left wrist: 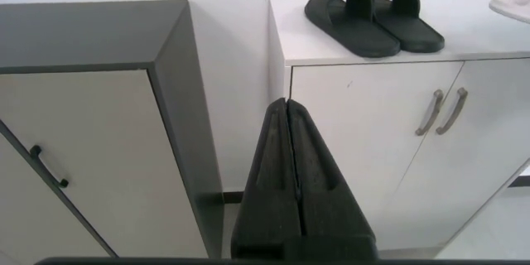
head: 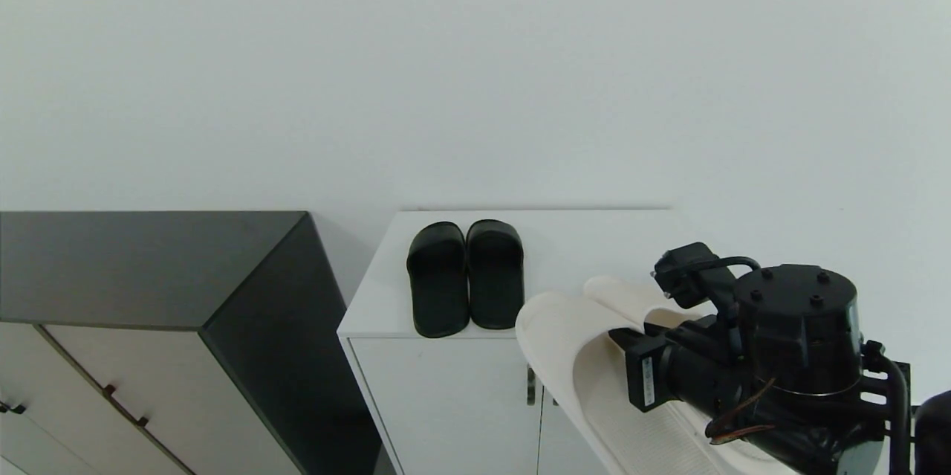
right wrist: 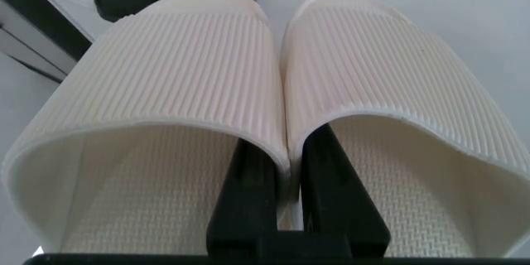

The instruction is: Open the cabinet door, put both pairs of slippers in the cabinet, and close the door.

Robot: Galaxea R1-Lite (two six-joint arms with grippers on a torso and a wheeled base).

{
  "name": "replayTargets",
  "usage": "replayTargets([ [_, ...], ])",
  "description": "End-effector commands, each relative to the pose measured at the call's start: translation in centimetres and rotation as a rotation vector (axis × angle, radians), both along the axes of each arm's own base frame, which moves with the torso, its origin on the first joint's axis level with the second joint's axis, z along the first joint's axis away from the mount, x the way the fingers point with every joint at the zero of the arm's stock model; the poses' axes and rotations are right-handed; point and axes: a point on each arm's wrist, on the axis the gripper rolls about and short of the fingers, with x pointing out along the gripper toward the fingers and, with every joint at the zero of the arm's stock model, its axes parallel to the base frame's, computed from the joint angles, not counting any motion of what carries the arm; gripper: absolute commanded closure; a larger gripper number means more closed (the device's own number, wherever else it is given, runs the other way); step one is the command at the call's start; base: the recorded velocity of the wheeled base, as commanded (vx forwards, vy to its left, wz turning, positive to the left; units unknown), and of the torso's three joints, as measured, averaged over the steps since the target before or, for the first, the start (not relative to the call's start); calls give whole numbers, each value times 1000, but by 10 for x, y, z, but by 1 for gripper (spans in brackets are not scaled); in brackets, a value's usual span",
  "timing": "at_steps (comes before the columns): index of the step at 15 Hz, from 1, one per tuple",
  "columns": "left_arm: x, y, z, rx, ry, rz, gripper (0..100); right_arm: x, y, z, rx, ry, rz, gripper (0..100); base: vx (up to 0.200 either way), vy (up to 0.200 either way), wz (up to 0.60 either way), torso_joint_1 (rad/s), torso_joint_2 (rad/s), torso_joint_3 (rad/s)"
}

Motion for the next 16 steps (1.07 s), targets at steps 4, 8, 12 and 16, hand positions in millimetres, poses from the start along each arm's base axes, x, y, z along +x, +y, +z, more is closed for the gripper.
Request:
replayTargets([
  [4,0,0,0,3,1,1,100,-7,-5,-7,-13,13,5,100,-200,0,0,-1,1,2],
  [8,0,0,0,3,-1,1,100,-6,-5,-7,11,-1,8,100,-50,0,0,-2,1,1],
  [12,0,0,0,3,-1,1,100,-3,-2,-15,-14,13,1,100,0,0,0,0,0,0],
  [16,0,0,0,0,1,4,100,0,-5,-14,-10,12,-14,100,0,0,0,0,0,0],
])
